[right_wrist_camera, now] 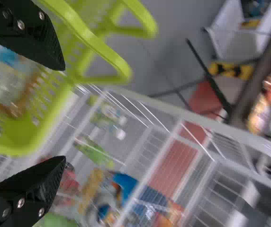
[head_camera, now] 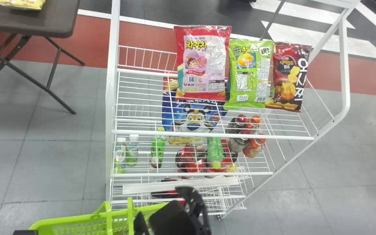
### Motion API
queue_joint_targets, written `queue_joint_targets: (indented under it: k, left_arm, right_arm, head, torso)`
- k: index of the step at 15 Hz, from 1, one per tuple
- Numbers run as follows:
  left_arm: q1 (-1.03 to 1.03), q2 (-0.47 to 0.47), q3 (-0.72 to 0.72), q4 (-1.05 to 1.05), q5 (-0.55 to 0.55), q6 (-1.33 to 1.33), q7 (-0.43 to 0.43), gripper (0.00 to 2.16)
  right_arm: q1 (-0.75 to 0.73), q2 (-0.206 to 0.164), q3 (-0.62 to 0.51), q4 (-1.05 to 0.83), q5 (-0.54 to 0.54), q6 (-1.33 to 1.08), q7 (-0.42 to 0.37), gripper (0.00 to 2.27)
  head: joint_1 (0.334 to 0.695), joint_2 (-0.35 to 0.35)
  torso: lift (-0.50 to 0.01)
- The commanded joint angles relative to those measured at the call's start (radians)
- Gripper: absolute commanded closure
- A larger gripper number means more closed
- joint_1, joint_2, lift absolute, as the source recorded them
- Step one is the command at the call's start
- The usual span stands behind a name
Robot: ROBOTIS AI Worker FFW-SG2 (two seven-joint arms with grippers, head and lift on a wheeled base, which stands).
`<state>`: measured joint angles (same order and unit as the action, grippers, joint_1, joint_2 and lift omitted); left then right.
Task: Hold basket handle with left hand then pick Saewookkang with right hand and place into basket
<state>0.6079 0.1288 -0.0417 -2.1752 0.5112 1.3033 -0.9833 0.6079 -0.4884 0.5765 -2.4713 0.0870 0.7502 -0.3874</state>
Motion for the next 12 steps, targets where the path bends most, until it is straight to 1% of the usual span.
queue_joint_targets:
  k: [1, 2, 4, 6, 8, 12]
  left_arm:
    - [-0.002, 0.000, 0.000, 0.003, 0.001, 0.000, -0.001, 1.88]
    - [-0.002, 0.000, 0.005, 0.003, 0.001, 0.000, -0.001, 1.88]
    - [0.000, 0.000, 0.011, 0.006, 0.001, -0.003, -0.006, 1.88]
    - [0.012, -0.001, 0.020, 0.006, 0.003, -0.028, -0.008, 1.88]
    - [0.021, -0.005, 0.033, 0.008, 0.009, -0.040, -0.014, 1.88]
    - [0.023, -0.006, 0.034, 0.014, 0.009, -0.071, -0.021, 1.89]
  right_arm:
    - [0.072, 0.001, -0.095, 0.026, -0.041, -0.275, 0.001, 0.08]
    - [0.099, 0.005, -0.156, 0.048, -0.087, -0.389, 0.015, 0.08]
    - [0.148, 0.034, -0.287, 0.066, -0.174, -0.505, 0.108, 0.08]
    - [0.173, 0.045, -0.405, 0.075, -0.263, -0.554, 0.194, 0.08]
    - [0.190, 0.048, -0.497, 0.078, -0.326, -0.573, 0.225, 0.09]
    - [0.253, 0.050, -0.596, 0.083, -0.372, -0.708, 0.254, 0.09]
  head:
    - [0.695, -0.292]
    - [0.695, -0.287]
    - [0.695, -0.297]
    - [0.695, -0.318]
    - [0.695, -0.350]
    - [0.695, -0.350]
  torso:
    - [-0.019]
    - [-0.019]
    - [-0.019]
    - [-0.019]
    - [-0.019]
    - [-0.019]
